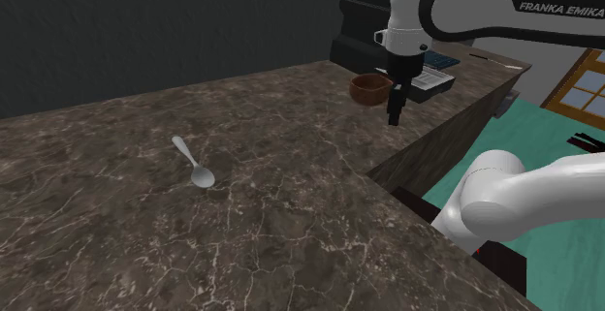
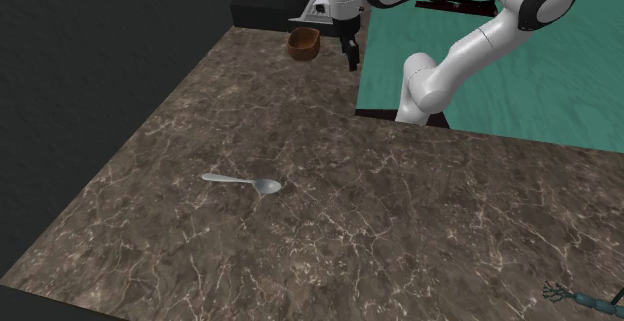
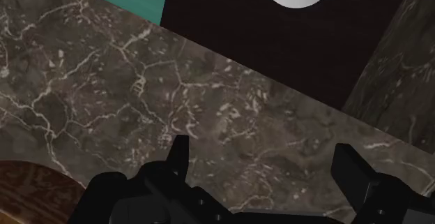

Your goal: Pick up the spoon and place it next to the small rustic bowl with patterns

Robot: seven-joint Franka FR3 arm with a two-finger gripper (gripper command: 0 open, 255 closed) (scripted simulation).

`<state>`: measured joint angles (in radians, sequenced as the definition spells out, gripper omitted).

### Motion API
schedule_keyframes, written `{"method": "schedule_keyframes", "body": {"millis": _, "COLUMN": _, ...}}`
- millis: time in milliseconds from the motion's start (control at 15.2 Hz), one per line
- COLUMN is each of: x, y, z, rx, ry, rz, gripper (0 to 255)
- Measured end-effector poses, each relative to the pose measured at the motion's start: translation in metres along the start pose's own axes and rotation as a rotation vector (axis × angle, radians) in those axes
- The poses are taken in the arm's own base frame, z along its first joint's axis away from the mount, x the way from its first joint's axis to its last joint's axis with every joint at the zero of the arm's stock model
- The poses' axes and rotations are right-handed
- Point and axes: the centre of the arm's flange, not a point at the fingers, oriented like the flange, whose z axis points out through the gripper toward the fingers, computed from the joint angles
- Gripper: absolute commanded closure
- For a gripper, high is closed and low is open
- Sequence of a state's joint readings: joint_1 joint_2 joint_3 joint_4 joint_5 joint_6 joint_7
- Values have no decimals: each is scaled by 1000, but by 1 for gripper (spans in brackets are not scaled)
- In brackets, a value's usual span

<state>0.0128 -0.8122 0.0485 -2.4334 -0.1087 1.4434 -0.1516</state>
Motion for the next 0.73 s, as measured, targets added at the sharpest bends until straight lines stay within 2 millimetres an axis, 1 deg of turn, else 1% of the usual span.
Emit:
{"method": "schedule_keyframes", "body": {"millis": 66, "x": 0, "y": 0, "z": 0, "rx": 0, "ry": 0, "rz": 0, "gripper": 0}}
{"method": "schedule_keyframes", "body": {"millis": 198, "x": 10, "y": -11, "z": 0, "rx": 10, "ry": 2, "rz": 10, "gripper": 0}}
{"method": "schedule_keyframes", "body": {"millis": 462, "x": 40, "y": -46, "z": -2, "rx": 41, "ry": 8, "rz": 43, "gripper": 0}}
{"method": "schedule_keyframes", "body": {"millis": 528, "x": 47, "y": -52, "z": -2, "rx": 50, "ry": 10, "rz": 52, "gripper": 0}}
{"method": "schedule_keyframes", "body": {"millis": 594, "x": 54, "y": -62, "z": -5, "rx": 58, "ry": 11, "rz": 60, "gripper": 0}}
{"method": "schedule_keyframes", "body": {"millis": 726, "x": 71, "y": -78, "z": -2, "rx": 75, "ry": 14, "rz": 78, "gripper": 0}}
